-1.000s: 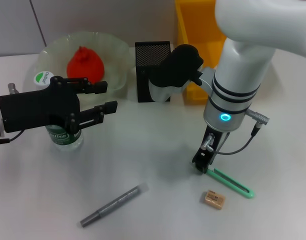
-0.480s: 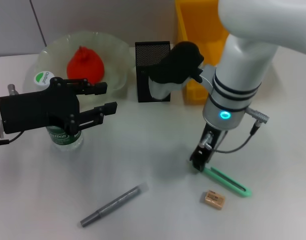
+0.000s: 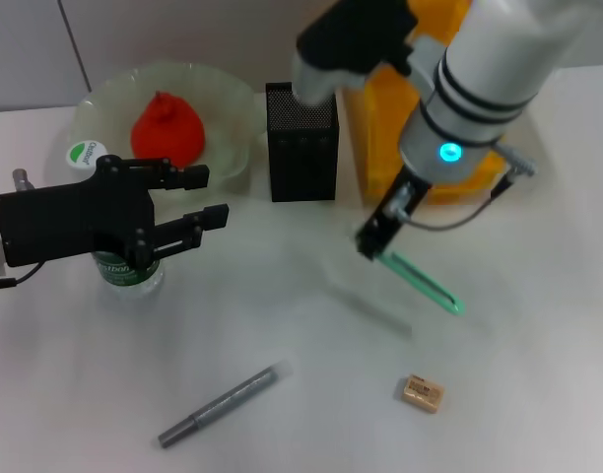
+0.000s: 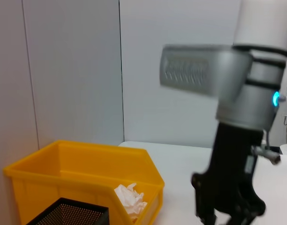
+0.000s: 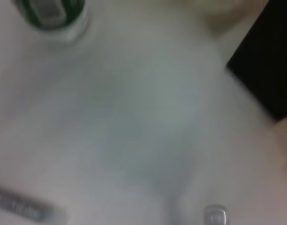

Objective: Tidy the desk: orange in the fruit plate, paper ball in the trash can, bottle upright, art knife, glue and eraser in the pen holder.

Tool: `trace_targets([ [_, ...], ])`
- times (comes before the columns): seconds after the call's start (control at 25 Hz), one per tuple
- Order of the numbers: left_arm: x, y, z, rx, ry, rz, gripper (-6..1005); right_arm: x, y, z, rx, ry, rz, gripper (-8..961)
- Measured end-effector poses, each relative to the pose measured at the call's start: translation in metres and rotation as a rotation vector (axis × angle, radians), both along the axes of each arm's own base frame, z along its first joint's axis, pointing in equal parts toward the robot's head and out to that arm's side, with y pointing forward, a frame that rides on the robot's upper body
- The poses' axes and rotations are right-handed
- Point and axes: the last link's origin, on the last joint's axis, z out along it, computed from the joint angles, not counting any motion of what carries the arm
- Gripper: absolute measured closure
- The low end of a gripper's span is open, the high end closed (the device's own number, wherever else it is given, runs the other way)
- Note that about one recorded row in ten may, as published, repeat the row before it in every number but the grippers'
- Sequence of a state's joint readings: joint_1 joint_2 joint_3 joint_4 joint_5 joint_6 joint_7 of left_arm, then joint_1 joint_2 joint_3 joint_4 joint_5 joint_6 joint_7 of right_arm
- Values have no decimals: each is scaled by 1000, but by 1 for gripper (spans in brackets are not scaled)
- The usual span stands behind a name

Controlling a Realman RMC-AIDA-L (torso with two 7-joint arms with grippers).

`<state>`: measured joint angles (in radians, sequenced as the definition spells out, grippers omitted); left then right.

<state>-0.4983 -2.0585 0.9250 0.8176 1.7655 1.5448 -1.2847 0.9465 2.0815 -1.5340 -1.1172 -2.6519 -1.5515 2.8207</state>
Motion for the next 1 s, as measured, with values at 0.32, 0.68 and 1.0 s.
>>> trace_targets([
  [0.32, -2, 0, 0, 9, 11, -12, 519, -33, 14, 28, 178, 159, 162, 772],
  [0.68, -3, -1, 0, 12, 25, -26, 520, -46, 30, 52, 419, 331, 346, 772],
  [1.0, -1, 1, -1, 10, 35, -34, 520, -39, 46, 42, 503, 514, 412, 771],
])
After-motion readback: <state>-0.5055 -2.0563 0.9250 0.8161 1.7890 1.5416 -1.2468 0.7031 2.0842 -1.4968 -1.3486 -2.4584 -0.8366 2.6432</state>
